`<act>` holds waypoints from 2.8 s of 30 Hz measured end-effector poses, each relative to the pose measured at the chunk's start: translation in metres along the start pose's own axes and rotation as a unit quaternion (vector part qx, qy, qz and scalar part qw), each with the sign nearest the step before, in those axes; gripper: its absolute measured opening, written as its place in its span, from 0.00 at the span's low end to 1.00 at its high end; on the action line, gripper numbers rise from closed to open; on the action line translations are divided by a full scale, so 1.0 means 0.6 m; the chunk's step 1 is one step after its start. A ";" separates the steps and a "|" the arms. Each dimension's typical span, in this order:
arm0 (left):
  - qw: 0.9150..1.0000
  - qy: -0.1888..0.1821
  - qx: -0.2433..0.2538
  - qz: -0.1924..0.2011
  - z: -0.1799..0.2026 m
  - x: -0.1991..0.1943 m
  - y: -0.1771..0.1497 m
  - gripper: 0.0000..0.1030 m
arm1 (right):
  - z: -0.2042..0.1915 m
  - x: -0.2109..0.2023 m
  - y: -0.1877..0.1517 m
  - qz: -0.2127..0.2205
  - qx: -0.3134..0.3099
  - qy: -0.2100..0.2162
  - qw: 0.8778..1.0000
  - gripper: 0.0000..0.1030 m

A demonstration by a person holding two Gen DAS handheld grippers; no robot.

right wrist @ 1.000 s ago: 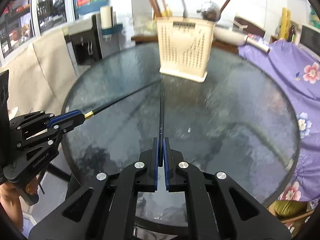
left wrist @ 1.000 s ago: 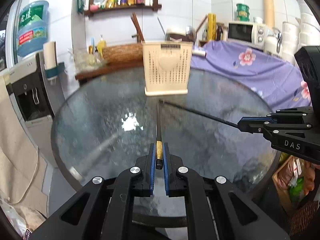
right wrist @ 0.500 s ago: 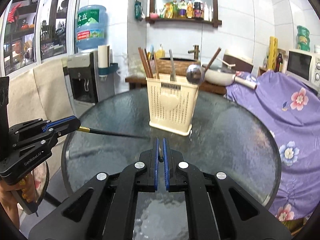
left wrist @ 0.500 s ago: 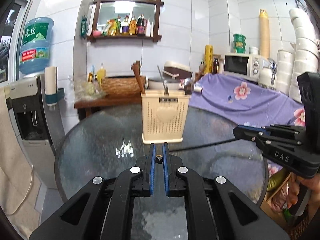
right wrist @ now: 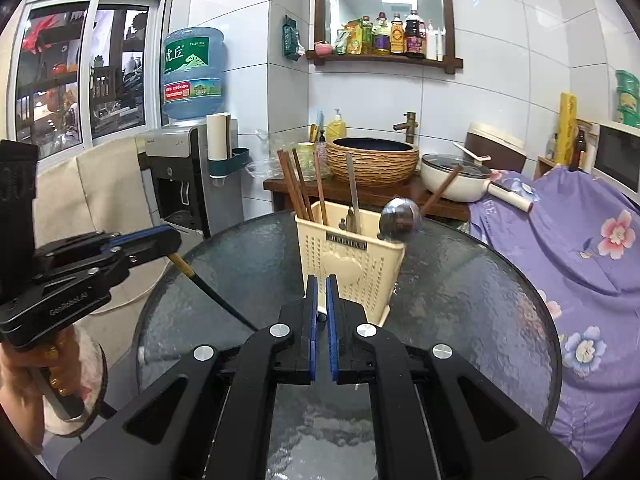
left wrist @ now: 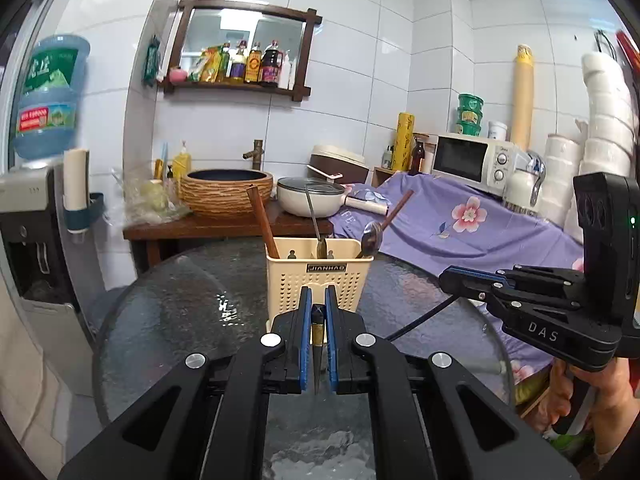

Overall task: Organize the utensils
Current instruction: 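Carry the black chopsticks in both tools over the holder and lower them in, then open both tools to release the black chopsticks into the holder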

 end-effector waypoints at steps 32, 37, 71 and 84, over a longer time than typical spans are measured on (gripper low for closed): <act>0.999 -0.032 -0.035 0.001 -0.037 0.062 0.238 0.06 | 0.061 0.032 0.254 -0.016 0.039 0.031 0.999 0.05; 0.999 0.004 -0.012 0.045 -0.036 0.054 0.319 0.06 | 0.066 0.034 0.346 -0.001 0.044 0.020 0.999 0.05; 0.998 0.042 -0.031 -0.018 -0.108 0.253 0.204 0.06 | 0.058 0.240 0.276 -0.084 0.035 -0.016 0.996 0.05; 0.998 0.040 -0.025 -0.043 -0.112 0.273 0.147 0.23 | 0.059 0.262 0.236 -0.086 0.018 -0.033 0.996 0.05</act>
Point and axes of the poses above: each gripper's, at about its wrist camera, not at the fingertips, and x roughly the way its jaws point, z to its right, y to its top, the point moved 6 cm from there along x, roughly the way its jaws point, and after that the axes turned 11 degrees about -y, right-handed, at the moved point
